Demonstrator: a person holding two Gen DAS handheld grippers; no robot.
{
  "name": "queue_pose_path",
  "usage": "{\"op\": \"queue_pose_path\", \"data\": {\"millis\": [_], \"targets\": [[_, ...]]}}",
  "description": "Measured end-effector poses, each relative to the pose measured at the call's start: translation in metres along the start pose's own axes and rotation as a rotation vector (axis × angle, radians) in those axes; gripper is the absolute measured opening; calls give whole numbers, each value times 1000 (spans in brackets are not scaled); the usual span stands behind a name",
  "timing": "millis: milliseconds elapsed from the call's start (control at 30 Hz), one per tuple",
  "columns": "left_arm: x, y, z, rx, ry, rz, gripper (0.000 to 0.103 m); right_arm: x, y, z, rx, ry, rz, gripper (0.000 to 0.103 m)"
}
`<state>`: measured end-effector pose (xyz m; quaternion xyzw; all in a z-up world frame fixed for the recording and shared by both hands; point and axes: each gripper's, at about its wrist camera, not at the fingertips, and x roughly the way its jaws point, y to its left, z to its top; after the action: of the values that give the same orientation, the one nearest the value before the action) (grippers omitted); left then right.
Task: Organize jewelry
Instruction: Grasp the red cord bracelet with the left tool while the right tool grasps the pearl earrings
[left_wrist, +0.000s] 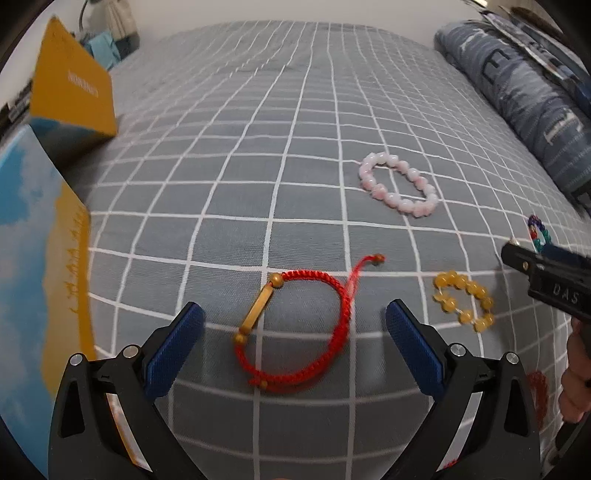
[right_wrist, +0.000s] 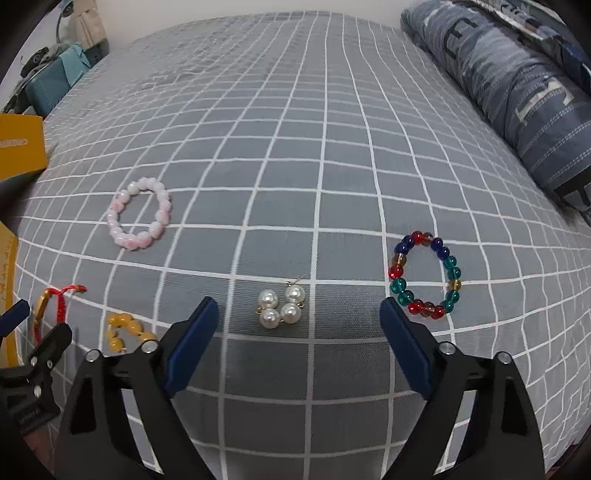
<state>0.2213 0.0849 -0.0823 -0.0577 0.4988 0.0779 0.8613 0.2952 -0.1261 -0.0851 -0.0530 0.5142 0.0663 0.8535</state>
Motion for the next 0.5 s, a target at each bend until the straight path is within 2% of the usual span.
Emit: {"op": "queue_pose_path", "data": {"millis": [133,233,433,500], "targets": [[7,1,3,-10,7,2,96,4,1,-1,-6,18,13,73],[8,-3,1,10,12,11,92,5,5,-1,-16,22,23,66],[3,0,0,1,22,-12,73,7,7,0,-20,25,42,51],[0,0,-3,1,23,-11,61,7,6,0,-19,26,41,46]]}}
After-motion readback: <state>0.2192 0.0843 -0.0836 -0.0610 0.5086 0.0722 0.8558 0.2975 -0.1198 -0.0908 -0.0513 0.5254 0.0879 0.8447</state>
